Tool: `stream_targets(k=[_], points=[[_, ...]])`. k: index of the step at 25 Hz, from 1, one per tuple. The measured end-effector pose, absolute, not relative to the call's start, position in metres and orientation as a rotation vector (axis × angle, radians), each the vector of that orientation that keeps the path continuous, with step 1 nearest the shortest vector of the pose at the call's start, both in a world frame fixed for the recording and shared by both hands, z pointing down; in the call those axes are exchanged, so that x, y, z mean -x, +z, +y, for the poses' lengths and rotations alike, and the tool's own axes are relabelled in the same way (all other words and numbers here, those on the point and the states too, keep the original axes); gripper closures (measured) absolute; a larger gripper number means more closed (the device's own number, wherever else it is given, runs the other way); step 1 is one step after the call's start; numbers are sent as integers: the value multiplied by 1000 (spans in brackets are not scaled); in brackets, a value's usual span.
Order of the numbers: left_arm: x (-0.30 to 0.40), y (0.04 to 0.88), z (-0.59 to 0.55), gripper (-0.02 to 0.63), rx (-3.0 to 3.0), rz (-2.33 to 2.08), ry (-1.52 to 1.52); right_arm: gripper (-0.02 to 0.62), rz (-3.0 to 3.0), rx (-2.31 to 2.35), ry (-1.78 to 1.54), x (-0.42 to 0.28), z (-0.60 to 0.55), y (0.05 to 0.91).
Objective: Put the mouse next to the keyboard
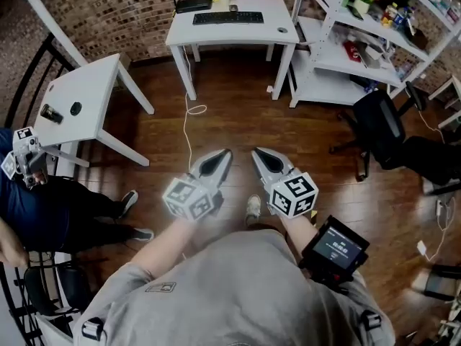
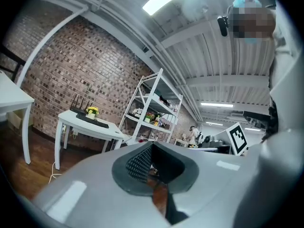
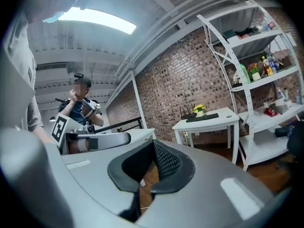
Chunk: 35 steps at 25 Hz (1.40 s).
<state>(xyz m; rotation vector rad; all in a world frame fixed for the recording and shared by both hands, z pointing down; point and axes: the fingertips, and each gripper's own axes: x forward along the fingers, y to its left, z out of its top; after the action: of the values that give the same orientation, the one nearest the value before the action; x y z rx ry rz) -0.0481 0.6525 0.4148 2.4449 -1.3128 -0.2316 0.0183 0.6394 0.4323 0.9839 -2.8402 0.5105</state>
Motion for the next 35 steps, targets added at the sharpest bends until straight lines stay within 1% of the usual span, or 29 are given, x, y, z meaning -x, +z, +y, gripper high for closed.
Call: stream_targets(k=[9,18,27,35], points=[[34,410,535,606,-2421,-1399,-223,584,-2865,-881,526,-32,525,434],[12,423,453,606,-2374,-1405,-199,584,-2869,-848,546,-52,441,437],[39,438,361,606,-2358,-1395,-190,584,-2818,-877,574,-32,352,460],[85,434,264,606,-2383,-1341,-194,584,-2783,-921,537,14,255,447]])
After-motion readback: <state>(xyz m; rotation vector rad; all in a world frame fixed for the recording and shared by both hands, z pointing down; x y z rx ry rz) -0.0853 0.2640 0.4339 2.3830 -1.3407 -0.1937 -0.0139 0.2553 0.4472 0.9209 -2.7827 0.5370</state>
